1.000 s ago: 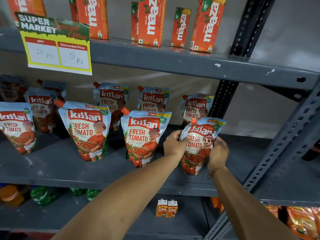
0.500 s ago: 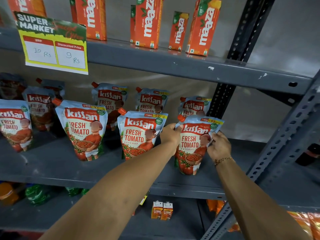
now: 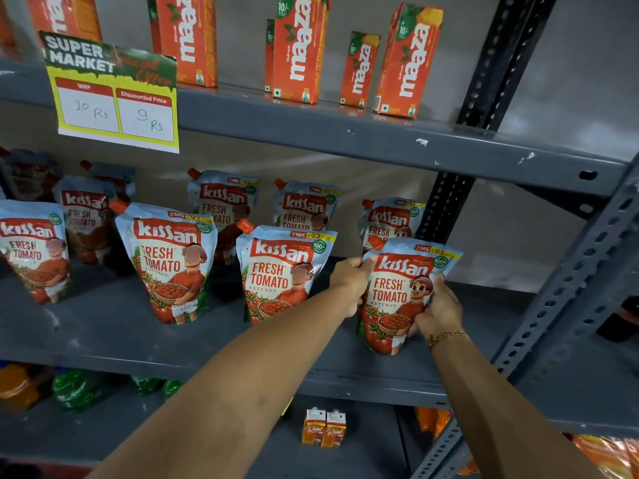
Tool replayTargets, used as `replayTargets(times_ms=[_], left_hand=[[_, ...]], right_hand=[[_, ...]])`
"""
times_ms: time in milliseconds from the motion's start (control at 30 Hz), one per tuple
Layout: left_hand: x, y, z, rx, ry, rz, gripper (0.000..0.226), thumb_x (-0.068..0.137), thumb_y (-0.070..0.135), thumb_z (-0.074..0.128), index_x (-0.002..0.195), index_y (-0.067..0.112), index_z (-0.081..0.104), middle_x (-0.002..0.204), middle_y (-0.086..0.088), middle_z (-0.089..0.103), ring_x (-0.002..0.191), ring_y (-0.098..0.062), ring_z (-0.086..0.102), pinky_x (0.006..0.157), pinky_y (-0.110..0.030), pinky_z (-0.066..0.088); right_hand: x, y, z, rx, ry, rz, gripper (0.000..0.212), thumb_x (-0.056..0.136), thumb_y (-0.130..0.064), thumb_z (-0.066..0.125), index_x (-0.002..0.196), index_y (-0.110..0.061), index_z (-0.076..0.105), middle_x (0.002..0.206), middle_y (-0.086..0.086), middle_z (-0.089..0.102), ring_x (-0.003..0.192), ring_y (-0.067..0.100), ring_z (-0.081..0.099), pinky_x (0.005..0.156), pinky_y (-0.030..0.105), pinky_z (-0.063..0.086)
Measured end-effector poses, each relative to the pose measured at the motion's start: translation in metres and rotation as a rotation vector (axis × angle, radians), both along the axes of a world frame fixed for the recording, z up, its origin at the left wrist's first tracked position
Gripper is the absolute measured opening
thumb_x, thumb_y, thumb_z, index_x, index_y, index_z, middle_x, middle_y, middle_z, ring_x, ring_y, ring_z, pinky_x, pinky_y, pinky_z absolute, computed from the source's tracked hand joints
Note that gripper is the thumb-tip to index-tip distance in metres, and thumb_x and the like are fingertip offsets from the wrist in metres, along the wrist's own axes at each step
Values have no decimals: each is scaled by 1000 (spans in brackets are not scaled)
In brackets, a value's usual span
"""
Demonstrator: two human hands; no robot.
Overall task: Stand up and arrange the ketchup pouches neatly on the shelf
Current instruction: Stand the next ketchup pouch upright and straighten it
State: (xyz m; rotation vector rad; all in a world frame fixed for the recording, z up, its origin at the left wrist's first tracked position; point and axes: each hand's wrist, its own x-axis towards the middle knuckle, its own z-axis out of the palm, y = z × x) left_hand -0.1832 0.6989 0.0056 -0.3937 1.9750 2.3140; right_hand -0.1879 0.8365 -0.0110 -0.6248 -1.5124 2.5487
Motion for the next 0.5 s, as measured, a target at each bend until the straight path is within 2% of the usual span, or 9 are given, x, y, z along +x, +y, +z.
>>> replayTargets(times_ms=[67,167,300,400,500], left_hand=[[-1,3,1,36,1,2,34,92,38,52,111,13,65,98,-4,67,80,-15,60,62,-28,41],[-2,9,1,64,6,-7,26,92,37,53,103,18,66,103,-7,69,96,-22,62,67,-31,43],[-4,14,2,51,10,16,37,92,37,53,119,15,64,113,-7,70,95,-19,60,59,-24,41],[-3,9,5,35,21,34,39,92,36,52,121,13,64,103,-3,68,92,-18,59,56,-23,41],[-5,6,3,9,14,26,38,92,37,52,121,13,63,103,-2,67,95,-19,59,60,-25,43]], right_hand=[[2,2,1,-3,10,-17,27,91,-38,55,96,-12,64,92,8,73,79,23,70,76,49,56],[4,10,-2,-17,20,-16,35,91,-38,56,108,-8,65,106,14,72,91,27,70,86,57,53],[2,15,-1,-36,31,1,44,91,-37,55,121,-5,59,118,18,67,106,34,65,95,65,44],[1,11,-2,-40,22,-4,44,90,-37,57,121,-6,60,116,16,69,104,33,67,93,63,46],[-1,8,-1,18,-8,-35,37,88,-40,59,110,-10,65,106,13,72,94,29,69,89,62,49]])
